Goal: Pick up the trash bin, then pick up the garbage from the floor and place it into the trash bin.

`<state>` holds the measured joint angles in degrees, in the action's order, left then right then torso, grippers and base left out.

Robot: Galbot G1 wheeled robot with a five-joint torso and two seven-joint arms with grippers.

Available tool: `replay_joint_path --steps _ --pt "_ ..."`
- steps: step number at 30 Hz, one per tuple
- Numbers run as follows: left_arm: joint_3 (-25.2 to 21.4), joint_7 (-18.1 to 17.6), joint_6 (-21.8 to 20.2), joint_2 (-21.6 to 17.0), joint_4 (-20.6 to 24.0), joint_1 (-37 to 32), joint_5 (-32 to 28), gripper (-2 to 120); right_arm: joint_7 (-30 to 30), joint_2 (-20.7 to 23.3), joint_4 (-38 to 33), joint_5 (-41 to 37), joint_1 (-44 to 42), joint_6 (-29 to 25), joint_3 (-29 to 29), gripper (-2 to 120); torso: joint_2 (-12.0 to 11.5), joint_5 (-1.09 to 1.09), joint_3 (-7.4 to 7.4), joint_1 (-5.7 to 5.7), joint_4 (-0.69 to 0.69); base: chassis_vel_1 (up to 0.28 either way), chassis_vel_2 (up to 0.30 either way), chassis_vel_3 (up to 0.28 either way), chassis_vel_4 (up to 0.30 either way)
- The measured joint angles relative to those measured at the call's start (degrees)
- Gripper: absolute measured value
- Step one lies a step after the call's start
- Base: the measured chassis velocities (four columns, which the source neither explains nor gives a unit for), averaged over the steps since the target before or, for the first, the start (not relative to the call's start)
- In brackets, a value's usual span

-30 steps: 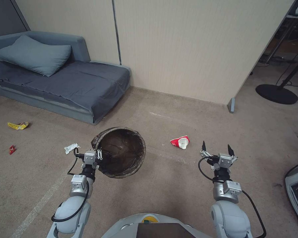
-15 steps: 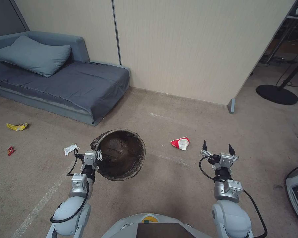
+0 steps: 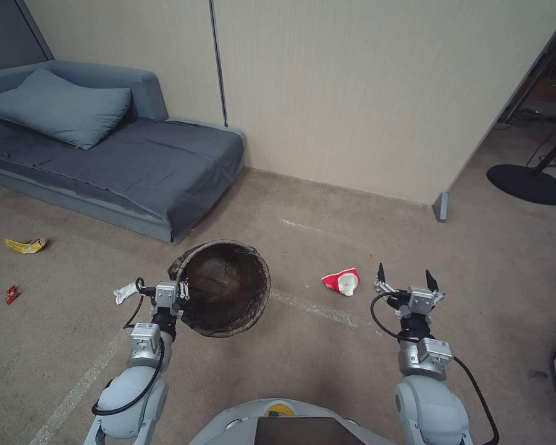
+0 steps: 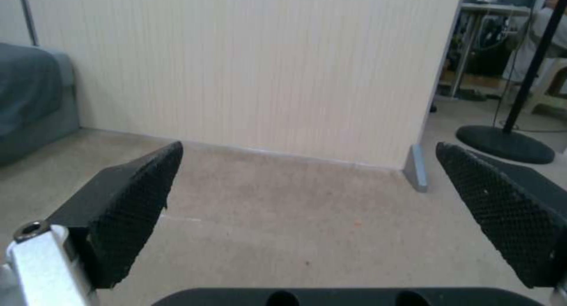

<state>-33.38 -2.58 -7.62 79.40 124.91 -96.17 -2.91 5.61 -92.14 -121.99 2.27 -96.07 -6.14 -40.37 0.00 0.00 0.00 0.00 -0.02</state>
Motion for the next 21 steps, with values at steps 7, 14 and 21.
replay_joint_path --steps 7,14,21 --pt "0.1 0.1 0.1 -0.1 0.0 0.0 0.0 3 0.1 0.0 -0.2 0.0 -0.5 -0.3 0.0 100 0.0 0.0 0.0 0.0 0.03 -0.097 0.082 0.081 -0.092" --pt "0.1 0.1 0.2 -0.3 0.2 0.0 -0.1 3 0.1 0.0 -0.3 0.2 -0.7 -0.5 0.1 100 0.0 0.01 0.0 0.0 0.01 -0.099 0.115 0.119 -0.1" --pt "0.0 0.1 0.3 -0.3 0.2 0.0 -0.2 3 0.1 0.0 -0.4 0.3 -0.8 -0.6 0.1 100 0.0 0.0 0.0 0.0 0.02 -0.095 0.101 0.096 -0.104"
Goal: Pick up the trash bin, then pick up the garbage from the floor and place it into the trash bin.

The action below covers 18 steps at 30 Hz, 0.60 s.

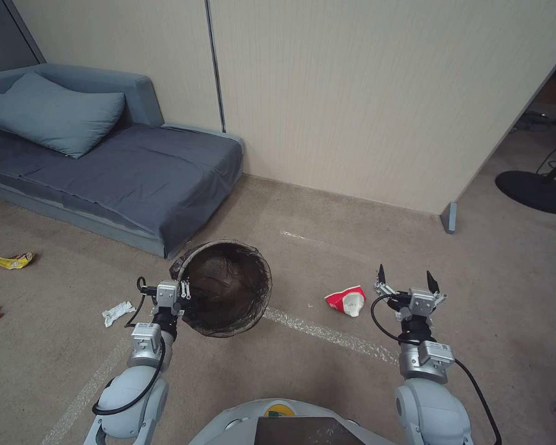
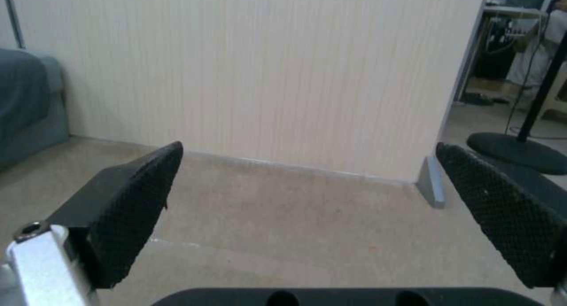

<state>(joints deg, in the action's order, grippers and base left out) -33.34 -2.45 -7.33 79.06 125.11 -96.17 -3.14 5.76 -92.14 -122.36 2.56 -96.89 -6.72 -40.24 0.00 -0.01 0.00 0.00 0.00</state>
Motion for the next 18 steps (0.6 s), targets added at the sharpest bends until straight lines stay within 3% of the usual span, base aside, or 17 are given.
replay_joint_path --steps 18 --pt "0.1 0.0 0.4 0.2 -0.1 0.0 0.2 3 0.1 0.0 0.0 0.0 0.1 -0.1 0.1 100 0.0 0.01 0.0 0.0 0.0 -0.102 0.094 0.092 -0.096"
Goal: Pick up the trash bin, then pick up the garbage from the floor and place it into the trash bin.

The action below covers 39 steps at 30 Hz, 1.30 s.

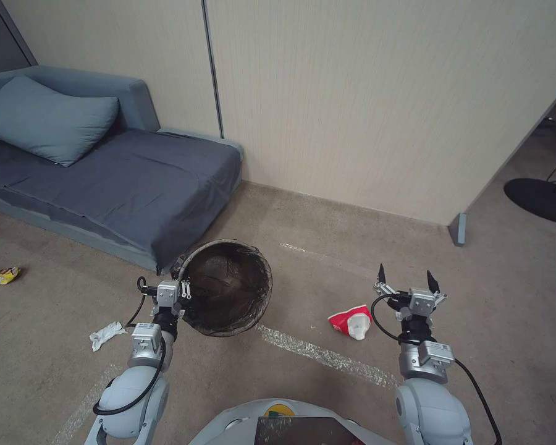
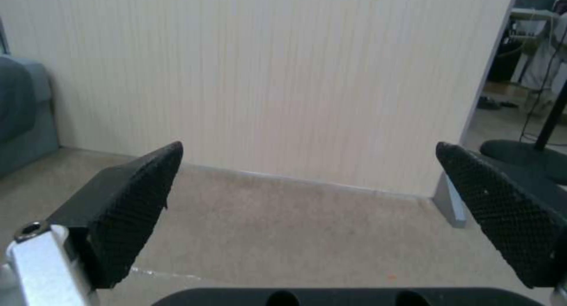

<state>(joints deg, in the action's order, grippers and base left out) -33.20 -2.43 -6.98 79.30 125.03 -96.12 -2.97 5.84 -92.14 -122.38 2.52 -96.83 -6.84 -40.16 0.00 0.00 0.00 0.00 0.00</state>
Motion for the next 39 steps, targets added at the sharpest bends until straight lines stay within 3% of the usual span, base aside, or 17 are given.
replay_joint_path --steps 16,27,29,32,39 --pt "0.2 0.0 0.1 -0.1 -0.1 0.2 -0.1 3 -0.2 0.0 -0.1 0.2 -0.1 0.2 0.2 100 0.0 0.0 0.01 0.01 0.0 -0.091 0.089 0.093 -0.079" --pt "0.4 0.0 -0.4 -0.6 1.4 0.0 -0.5 3 -8.1 0.3 0.0 -0.1 1.4 5.1 -2.7 100 0.0 0.0 0.0 0.0 0.01 0.0 0.0 0.0 0.0" --pt "0.3 0.0 -0.7 -0.7 2.0 -0.1 -0.6 3 -9.1 1.9 0.8 -1.0 1.7 6.1 -2.7 100 0.0 0.01 0.0 0.0 0.0 0.0 0.0 0.0 0.0" --pt "0.1 0.0 -1.7 -1.0 3.4 -0.2 -0.9 3 -11.4 10.1 2.3 -5.6 1.1 9.2 -2.9 100 0.0 0.01 0.0 0.0 0.0 0.0 0.0 0.0 0.0" --pt "0.2 0.0 -2.2 -1.3 3.7 0.1 -0.8 3 -16.8 17.8 4.7 -9.5 -0.5 9.9 -4.6 100 0.0 0.01 0.0 0.0 0.01 0.0 0.0 0.0 0.0"
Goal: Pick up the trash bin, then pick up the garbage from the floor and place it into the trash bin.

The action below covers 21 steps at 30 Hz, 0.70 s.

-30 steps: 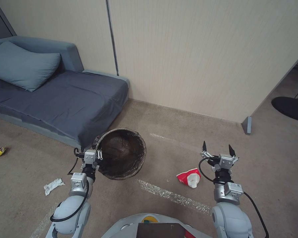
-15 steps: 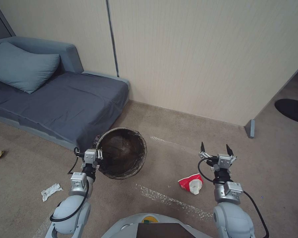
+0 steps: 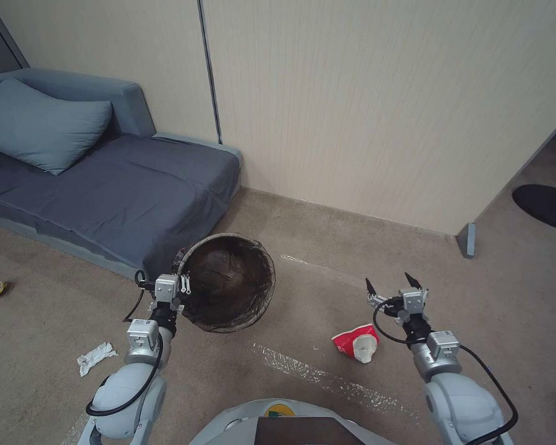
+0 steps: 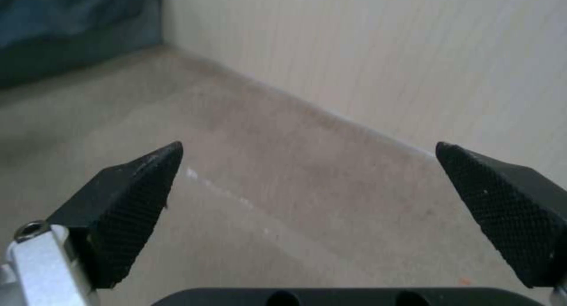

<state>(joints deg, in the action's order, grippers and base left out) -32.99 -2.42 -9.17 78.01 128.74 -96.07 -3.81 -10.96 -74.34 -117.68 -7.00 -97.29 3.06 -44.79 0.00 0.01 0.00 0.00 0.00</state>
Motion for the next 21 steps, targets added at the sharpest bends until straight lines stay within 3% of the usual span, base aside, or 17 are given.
replay_joint_path --steps 3,5,8,9,12,21 --pt "0.0 0.2 -0.5 -0.1 0.4 0.5 0.0 3 -3.3 6.2 3.1 -1.4 -0.2 0.0 -0.4 100 0.0 0.02 0.0 0.0 0.02 0.0 0.0 0.0 0.0" --pt "-0.1 0.3 -0.6 -0.1 0.5 0.5 0.0 3 -4.1 8.1 3.9 -1.7 -0.2 0.0 -0.2 100 0.0 0.02 0.0 0.0 0.02 0.0 0.0 0.0 0.0" --pt "-0.4 0.4 -0.8 0.1 0.6 0.6 0.0 3 -9.0 16.2 7.5 -2.9 0.0 -0.1 0.7 100 0.0 0.01 0.0 0.0 -0.03 0.0 0.0 0.0 0.0" --pt "-0.4 0.4 -0.8 0.1 0.6 0.6 0.0 3 -9.0 16.2 7.5 -2.9 0.0 -0.1 0.7 100 0.0 0.01 0.0 0.0 -0.03 0.0 0.0 0.0 0.0" --pt "-0.4 0.5 -1.0 0.3 0.7 1.0 0.1 3 -14.8 21.6 10.2 -3.1 0.0 -0.7 1.6 100 0.0 0.0 0.0 0.0 0.0 0.0 0.0 0.0 0.0" --pt "0.1 0.7 -1.5 0.3 0.7 1.9 0.2 3 -19.5 25.9 14.2 -2.7 2.5 0.2 3.9 100 0.0 -0.01 0.0 0.0 -0.01 0.0 0.0 0.0 0.0"
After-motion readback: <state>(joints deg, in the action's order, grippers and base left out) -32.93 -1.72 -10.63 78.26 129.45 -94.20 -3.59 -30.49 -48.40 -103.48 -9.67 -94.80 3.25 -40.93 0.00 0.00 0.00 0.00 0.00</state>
